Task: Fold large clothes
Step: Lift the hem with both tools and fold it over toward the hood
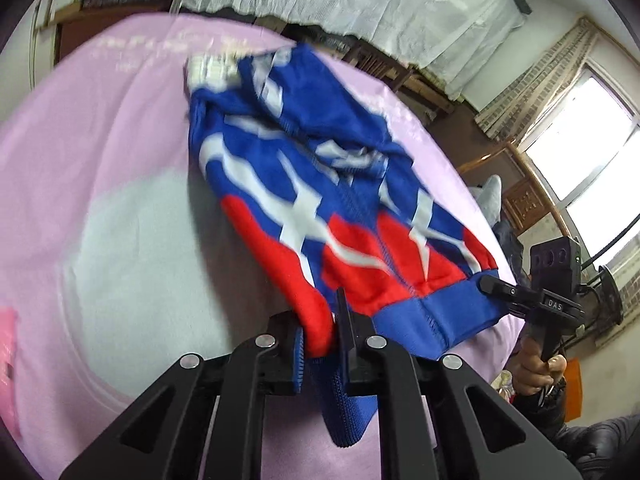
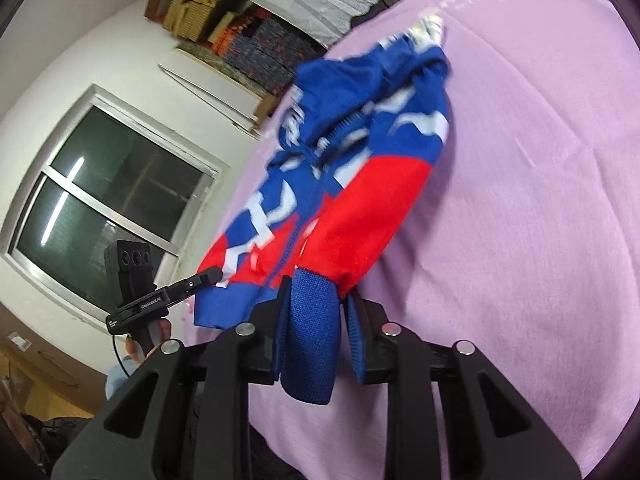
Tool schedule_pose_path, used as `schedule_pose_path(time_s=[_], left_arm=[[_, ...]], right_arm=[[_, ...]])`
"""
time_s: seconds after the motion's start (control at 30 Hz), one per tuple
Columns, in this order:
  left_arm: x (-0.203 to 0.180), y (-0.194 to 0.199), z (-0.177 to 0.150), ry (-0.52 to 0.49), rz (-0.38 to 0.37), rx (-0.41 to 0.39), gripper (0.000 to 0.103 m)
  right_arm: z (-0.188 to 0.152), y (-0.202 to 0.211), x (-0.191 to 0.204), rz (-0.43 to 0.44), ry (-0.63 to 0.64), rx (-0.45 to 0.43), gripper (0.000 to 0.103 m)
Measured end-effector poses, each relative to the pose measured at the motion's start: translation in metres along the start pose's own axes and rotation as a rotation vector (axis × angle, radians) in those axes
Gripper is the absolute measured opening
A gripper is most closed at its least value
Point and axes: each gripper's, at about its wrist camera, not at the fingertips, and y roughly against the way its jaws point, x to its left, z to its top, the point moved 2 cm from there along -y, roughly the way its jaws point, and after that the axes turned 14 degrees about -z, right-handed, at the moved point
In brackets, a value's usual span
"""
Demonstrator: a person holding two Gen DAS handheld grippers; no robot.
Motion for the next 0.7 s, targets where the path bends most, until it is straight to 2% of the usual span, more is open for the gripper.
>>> schedule_pose_path(time_s=[0.37,0.57,0.7], left_arm=[[-0.017,0.012,0.065,-0.067,0.028,-0.092,0.013],[-0.014,0.007,0.118,-0.059,0.053,-0.124,0.013],[-0.002,-0.003,0.161,-0.039,0.075,-0.14,0.013]], right_arm=[[0.073,0.008,0.024,0.073,0.004,-0.061,0.024],[0.137,-0.001,0.04,0.082,0.006,-0.096,0.024],[0.194,-0.02,0.038,0.09,-0.047,-0.093,0.024]])
